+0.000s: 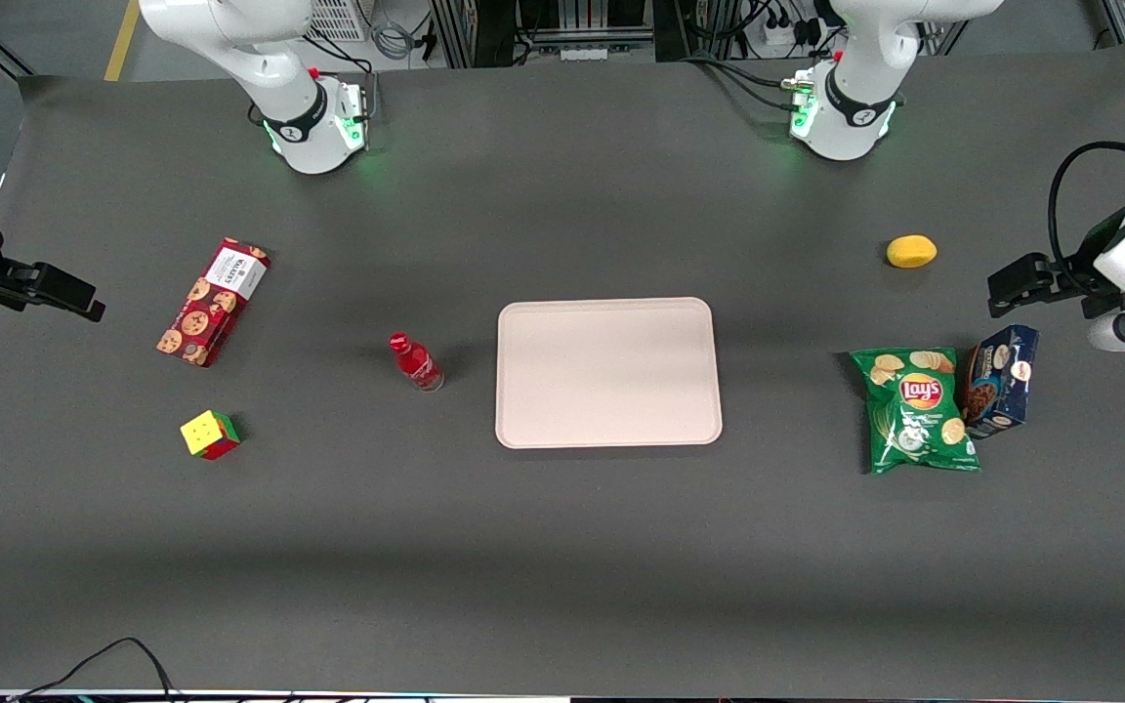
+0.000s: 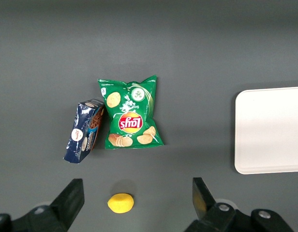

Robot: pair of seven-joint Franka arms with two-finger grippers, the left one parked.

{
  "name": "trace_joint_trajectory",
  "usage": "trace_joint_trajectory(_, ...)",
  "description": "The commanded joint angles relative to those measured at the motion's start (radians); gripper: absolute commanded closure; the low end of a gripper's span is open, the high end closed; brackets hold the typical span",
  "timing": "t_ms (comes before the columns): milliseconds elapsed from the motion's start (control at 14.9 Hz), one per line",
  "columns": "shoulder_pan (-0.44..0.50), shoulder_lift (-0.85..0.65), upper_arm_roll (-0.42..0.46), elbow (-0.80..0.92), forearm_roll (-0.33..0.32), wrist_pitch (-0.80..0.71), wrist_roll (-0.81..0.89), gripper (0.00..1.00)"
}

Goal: Place coke bottle on tray

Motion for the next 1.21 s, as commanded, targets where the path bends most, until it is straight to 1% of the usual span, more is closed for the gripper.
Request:
trace_joint_trajectory(0,-0.015,-0.005,0.012,0.004,0.019,-0.012,-0.027,0.00)
trace_joint_trajectory(603,0.000,-0.004,0.015,0.016,0.020,-0.070,-0.026,0.00)
trace_joint_trajectory(670,0.001,-0.002,0.022,0.020,0.020,-0.070,-0.026,0.00)
trace_joint_trajectory(804,0.008,-0.004,0.067,0.023,0.020,-0.070,-0.012,0.00)
trace_joint_trajectory(1006,0.089,-0.005,0.071,0.027,0.020,-0.070,-0.011,0.00)
trace_joint_trajectory(1140,0.170,-0.007,0.061,0.033,0.020,-0.070,-0.011,0.00)
